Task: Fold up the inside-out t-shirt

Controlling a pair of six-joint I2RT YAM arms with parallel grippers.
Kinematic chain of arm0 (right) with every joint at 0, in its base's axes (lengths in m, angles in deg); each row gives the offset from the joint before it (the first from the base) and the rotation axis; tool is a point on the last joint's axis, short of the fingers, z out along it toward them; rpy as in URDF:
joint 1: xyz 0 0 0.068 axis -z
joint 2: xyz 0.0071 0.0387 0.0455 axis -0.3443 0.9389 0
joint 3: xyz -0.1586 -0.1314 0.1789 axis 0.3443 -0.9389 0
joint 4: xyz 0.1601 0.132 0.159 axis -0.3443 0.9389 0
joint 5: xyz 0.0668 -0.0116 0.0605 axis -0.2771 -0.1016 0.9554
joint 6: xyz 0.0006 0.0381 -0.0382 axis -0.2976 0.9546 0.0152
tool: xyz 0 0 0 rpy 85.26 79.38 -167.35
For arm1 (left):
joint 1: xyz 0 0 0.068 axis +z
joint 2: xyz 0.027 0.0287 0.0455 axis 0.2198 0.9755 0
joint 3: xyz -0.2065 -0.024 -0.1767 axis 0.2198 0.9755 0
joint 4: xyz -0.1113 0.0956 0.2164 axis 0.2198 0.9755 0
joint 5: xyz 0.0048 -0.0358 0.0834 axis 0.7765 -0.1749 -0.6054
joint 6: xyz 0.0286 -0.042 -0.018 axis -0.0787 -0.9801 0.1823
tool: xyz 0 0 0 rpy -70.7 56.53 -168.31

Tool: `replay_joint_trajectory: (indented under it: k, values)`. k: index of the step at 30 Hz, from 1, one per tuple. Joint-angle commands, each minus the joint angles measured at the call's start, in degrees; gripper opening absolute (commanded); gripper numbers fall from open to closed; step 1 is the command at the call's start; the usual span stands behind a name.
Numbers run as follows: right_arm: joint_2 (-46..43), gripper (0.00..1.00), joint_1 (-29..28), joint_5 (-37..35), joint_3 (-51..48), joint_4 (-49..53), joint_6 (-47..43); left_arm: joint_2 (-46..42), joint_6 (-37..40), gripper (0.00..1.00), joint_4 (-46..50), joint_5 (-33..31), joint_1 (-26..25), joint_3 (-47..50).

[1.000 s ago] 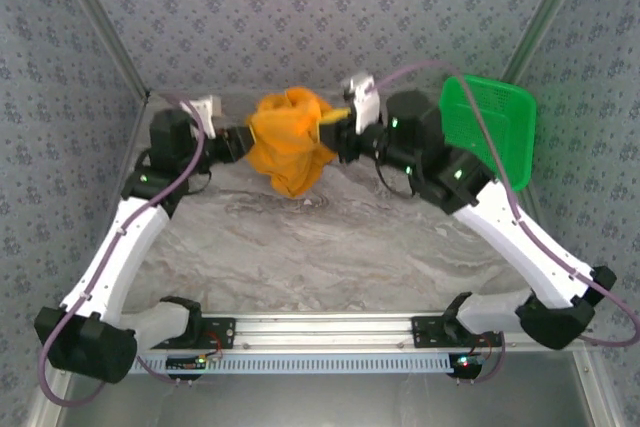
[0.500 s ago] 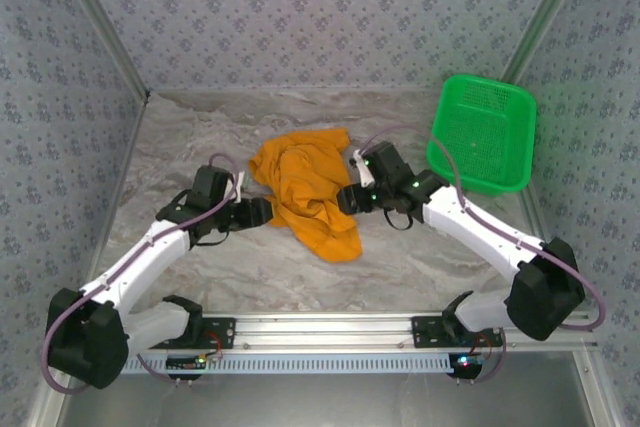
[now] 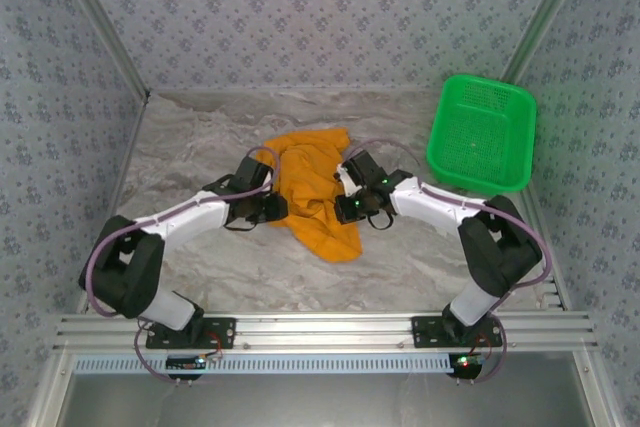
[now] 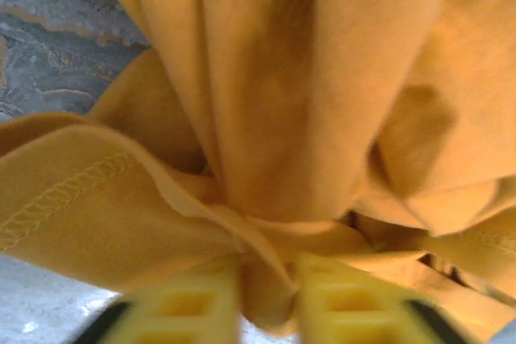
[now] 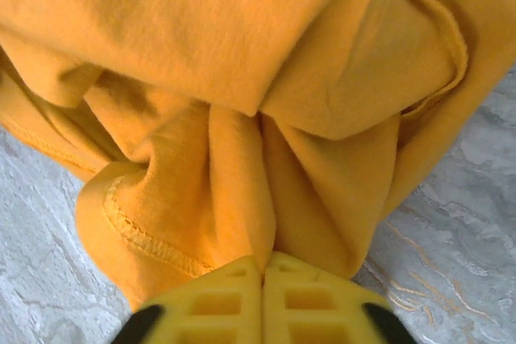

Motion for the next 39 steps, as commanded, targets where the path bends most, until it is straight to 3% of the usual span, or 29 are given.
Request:
replay_joint_trajectory:
  k: [1,5,8,10,13,15,17,18,20,25,30,33,36,39]
  values:
    - [-5.6,0.00,3.4,-2.6,2.5,1.0,0.7,-2.6,3.7,0.00,2.9,1.0,3.2,-4.0]
    - [-13.0,0.00,8.2,-5.3,8.2,5.1,1.5,-11.3,7.5,0.00,8.6,0.7,9.0,-9.2]
    - [-17.2,0.00,9.3,-11.2,11.6,10.3,0.9,-17.6,8.5,0.00,12.0,-1.2,10.1,-10.1]
    - [-19.3,0.00,9.2,-15.3,9.0,13.8,3.1,-21.5,5.6,0.00,12.6,-1.0,9.8,-5.5]
    - [-21.4,0.00,8.8,-17.5,-1.8,13.1,6.6,-28.0,-1.8,0.00,5.9,1.7,8.8,9.1]
    - [-20.7,0.24,8.9,-15.7,-8.9,10.9,8.9,-30.9,-5.6,0.01,0.1,4.6,8.5,18.2]
    - [-20.1,0.34,8.7,-13.5,-12.4,10.7,9.6,-33.4,-7.8,0.05,-2.1,7.3,8.2,23.6]
    - [-20.4,0.40,8.2,-13.6,-13.0,11.4,9.0,-34.7,-8.0,0.13,-1.9,7.7,7.8,25.0]
    - [-21.8,0.50,7.4,-13.4,-12.1,12.1,6.2,-37.5,-7.6,0.44,0.6,6.9,7.3,25.8]
    - [-19.7,0.59,2.9,-7.0,-4.7,12.6,-4.3,-42.7,-3.8,0.64,6.4,2.2,7.4,22.3]
    - [-10.4,0.62,-7.2,-5.9,0.1,6.2,-7.9,-35.2,-0.1,0.71,1.5,1.0,7.4,18.5]
    - [-4.1,0.62,-11.2,-6.2,0.5,0.9,-4.7,-25.8,1.1,0.72,-0.1,0.4,7.5,13.9]
    - [1.1,0.61,-12.8,-8.6,0.5,-2.8,-0.5,-16.8,1.6,0.72,-1.6,4.1,7.5,8.3]
    - [5.2,0.50,-13.6,-8.6,0.3,-7.8,3.3,-11.1,2.1,0.72,0.1,4.8,7.3,3.2]
